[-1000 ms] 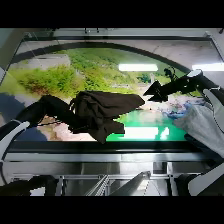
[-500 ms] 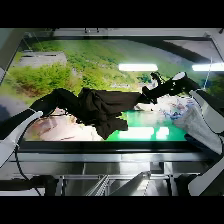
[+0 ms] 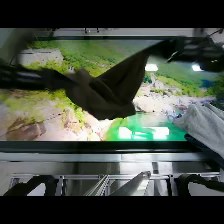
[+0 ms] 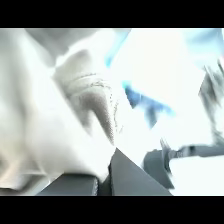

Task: Fold the shirts.

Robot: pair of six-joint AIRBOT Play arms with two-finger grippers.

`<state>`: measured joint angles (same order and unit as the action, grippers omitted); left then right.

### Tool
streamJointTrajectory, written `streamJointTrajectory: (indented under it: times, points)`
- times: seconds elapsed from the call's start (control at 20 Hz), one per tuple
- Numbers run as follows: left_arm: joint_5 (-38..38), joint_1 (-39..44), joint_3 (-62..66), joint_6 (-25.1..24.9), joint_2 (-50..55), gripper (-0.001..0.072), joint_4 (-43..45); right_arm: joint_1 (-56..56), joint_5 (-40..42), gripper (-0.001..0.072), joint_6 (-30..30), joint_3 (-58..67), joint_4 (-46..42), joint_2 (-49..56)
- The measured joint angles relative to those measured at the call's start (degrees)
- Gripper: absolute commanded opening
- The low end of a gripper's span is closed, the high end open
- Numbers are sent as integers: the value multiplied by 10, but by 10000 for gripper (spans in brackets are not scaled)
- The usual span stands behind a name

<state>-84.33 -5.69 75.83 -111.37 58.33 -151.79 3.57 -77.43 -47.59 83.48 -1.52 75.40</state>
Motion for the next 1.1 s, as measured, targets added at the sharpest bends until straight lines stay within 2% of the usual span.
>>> streamJointTrajectory:
  times: [0.2,0.35,0.5,0.7,0.75,0.8,0.85,1.0,1.1]
  points:
    - [-12,-128,150,-2,-98,24,-28,14,142,16,41,1,-75,-219]
    - [-19,-187,203,-2,-104,24,-28,9,231,16,45,0,-152,-278]
    - [-46,-195,221,-2,-47,23,-19,3,275,16,31,-1,-196,-221]
    - [-64,-136,206,-4,88,23,38,-22,302,16,24,-2,-219,-51]
    - [-59,-116,190,-13,129,52,51,-27,310,26,22,-2,-221,-6]
    - [-52,-100,174,-19,165,381,59,-30,316,249,20,-2,-223,31]
    - [-39,-82,155,-26,208,720,63,-32,326,519,17,-2,-224,71]
    - [-14,-49,122,-33,321,720,69,-28,321,529,-8,-1,-224,141]
    - [-19,-43,117,-34,379,720,60,-16,283,521,-23,0,-223,158]
